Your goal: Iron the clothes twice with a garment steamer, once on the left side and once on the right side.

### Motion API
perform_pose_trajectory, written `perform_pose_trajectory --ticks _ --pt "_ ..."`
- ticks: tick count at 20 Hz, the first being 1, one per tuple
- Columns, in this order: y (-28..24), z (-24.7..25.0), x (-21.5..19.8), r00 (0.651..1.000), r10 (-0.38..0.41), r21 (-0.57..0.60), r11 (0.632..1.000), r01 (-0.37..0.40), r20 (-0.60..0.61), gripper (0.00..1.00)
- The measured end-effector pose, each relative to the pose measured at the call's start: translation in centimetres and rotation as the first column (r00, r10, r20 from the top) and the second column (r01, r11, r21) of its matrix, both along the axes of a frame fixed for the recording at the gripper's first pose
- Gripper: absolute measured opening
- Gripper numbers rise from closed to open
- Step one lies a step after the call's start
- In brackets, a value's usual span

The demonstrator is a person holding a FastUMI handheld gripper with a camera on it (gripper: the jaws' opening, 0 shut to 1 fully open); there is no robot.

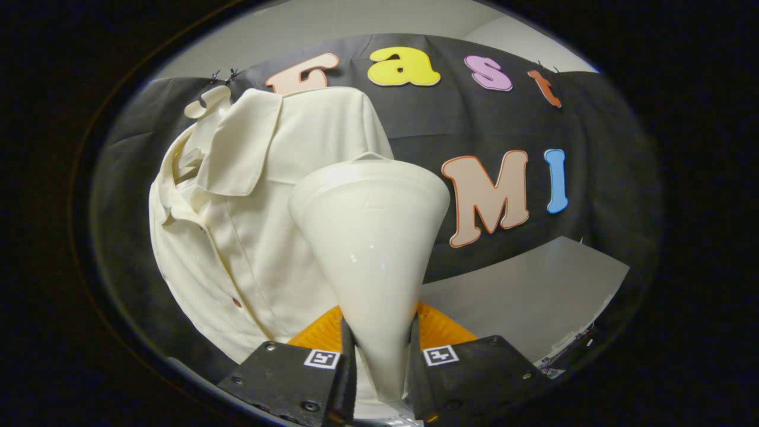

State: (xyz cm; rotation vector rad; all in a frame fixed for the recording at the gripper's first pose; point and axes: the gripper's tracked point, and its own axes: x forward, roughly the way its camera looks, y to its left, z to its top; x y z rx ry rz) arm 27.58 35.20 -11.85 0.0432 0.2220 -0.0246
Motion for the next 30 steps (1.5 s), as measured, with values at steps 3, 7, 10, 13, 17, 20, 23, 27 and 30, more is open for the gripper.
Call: perform_pose_trajectory --ticks 3,7,10,13,17,20,23,27,30 --pt "-0.1 -0.5 -0.4 1.000 -0.002 -0.004 1.000 0.002 -0.010 0.37" --pt "-0.4 -3.5 -1.1 0.998 -0.011 -0.005 1.000 0.011 -0.064 0.37" --pt "-0.4 -6.6 -1.4 0.992 -0.011 -0.004 1.000 0.011 -0.125 0.37" --pt "-0.3 -9.0 -1.6 0.986 -0.018 -0.018 1.000 0.016 -0.167 0.37" --pt "0.6 -11.5 -1.8 0.977 -0.009 -0.030 1.000 0.002 -0.211 0.37" --pt "1.0 -12.9 -1.7 0.974 -0.012 -0.041 0.999 0.003 -0.225 0.37" --pt "1.3 -15.5 -1.9 0.964 -0.014 -0.048 0.999 0.001 -0.267 0.37" --pt "1.4 -20.0 -2.5 0.937 -0.005 -0.076 0.997 -0.023 -0.349 0.37" --pt "1.1 -23.1 -2.8 0.913 0.003 -0.076 0.996 -0.038 -0.409 0.37"
